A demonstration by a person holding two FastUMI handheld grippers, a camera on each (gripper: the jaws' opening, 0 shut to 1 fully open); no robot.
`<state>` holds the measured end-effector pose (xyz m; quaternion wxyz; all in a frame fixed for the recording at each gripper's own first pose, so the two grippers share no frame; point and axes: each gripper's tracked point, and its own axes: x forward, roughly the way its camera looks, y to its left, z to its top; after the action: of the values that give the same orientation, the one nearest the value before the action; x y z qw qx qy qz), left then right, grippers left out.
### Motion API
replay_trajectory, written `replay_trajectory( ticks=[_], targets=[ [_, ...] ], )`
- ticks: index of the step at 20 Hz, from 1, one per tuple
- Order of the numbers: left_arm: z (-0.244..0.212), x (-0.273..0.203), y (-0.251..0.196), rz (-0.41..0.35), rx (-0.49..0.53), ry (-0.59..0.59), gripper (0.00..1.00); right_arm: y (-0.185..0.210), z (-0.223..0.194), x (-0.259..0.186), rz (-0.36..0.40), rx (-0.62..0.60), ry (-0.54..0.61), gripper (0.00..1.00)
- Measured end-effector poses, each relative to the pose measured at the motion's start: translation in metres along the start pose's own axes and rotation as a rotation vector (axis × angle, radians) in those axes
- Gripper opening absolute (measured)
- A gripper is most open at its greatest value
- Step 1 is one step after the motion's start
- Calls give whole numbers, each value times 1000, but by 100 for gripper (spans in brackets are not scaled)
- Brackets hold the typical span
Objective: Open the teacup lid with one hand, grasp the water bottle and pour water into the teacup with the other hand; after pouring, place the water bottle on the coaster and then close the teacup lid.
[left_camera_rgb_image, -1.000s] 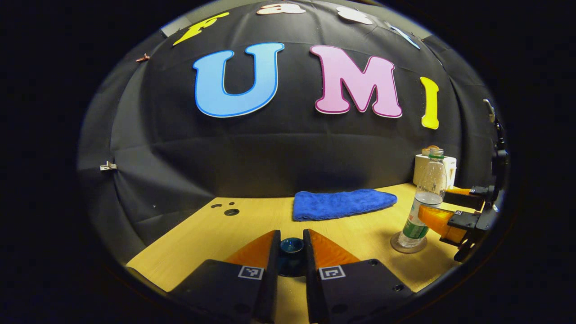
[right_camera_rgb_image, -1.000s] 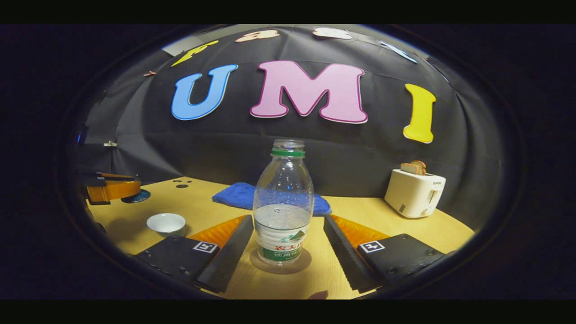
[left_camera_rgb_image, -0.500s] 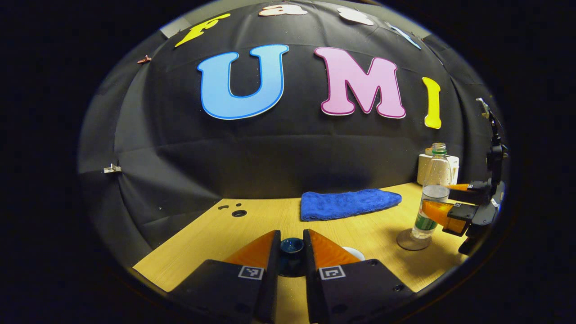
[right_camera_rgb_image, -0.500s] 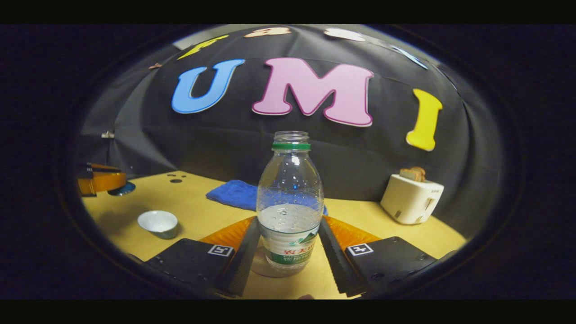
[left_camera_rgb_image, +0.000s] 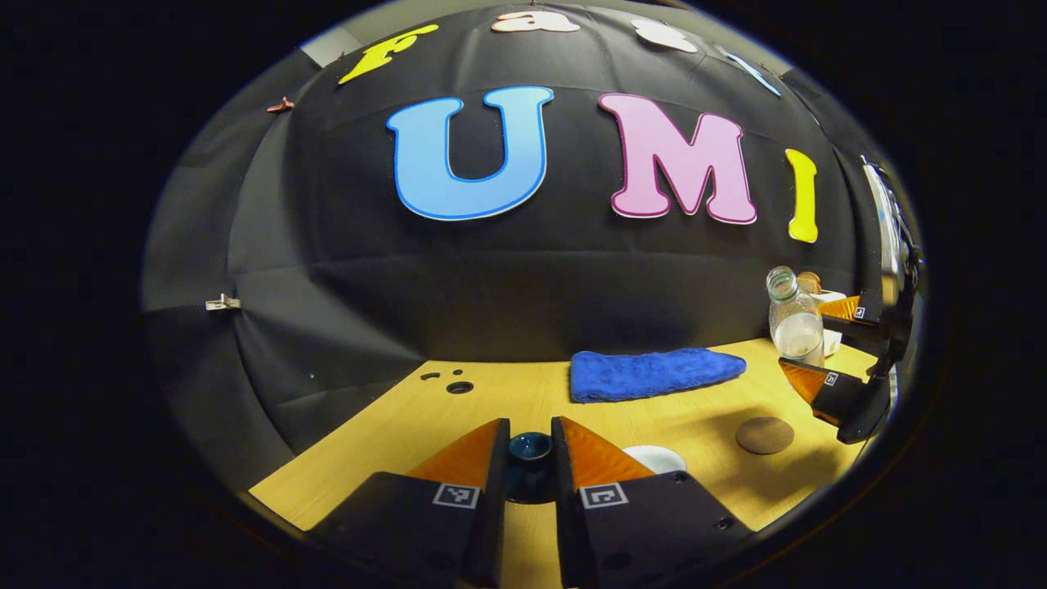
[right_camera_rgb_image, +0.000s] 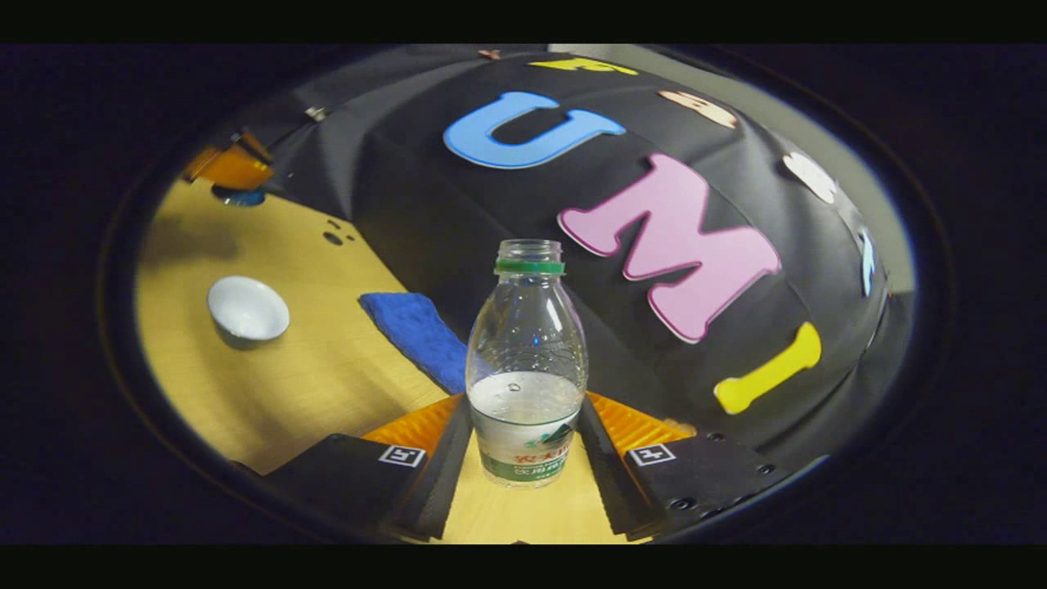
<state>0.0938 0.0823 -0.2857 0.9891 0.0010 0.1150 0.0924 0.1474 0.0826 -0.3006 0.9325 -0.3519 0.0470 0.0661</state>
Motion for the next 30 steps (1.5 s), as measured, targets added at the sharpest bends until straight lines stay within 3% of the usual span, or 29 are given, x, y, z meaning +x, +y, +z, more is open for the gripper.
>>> replay_trajectory(
  ticks=[4,5,6,7,10,11,13,15,20,21,22,23,29,30],
  targets=[
    [-3,-5,16,30,-10,4,30,19,10,1,28,-209,-33,74],
    [-3,-6,19,37,-12,5,25,23,10,0,34,-242,-34,74],
    [-4,-7,22,44,-14,4,25,28,10,-2,42,-263,-36,74],
    [-5,-7,25,50,-15,4,35,28,11,-3,48,-282,-36,72],
    [-6,-9,31,59,-15,5,24,36,13,1,62,-360,-43,74],
    [-6,-10,33,60,-16,6,30,39,14,4,64,-385,-48,74],
    [-7,-10,37,65,-16,5,25,45,17,3,74,-423,-53,74],
    [-7,-11,39,69,-18,3,30,48,16,7,88,-469,-52,74],
    [-10,-14,43,71,-12,3,30,62,19,2,112,-594,-75,74],
    [-11,-14,45,71,-13,4,25,64,20,0,112,-619,-83,74],
    [-11,-16,47,72,-14,4,30,67,20,-1,110,-639,-89,74],
    [-13,-16,50,74,-14,6,25,69,21,-1,114,-662,-97,74],
    [-19,-19,60,91,-16,5,30,80,21,-8,120,-790,-138,74],
    [-20,-19,62,93,-17,5,25,82,19,-11,122,-806,-144,73]
  ],
)
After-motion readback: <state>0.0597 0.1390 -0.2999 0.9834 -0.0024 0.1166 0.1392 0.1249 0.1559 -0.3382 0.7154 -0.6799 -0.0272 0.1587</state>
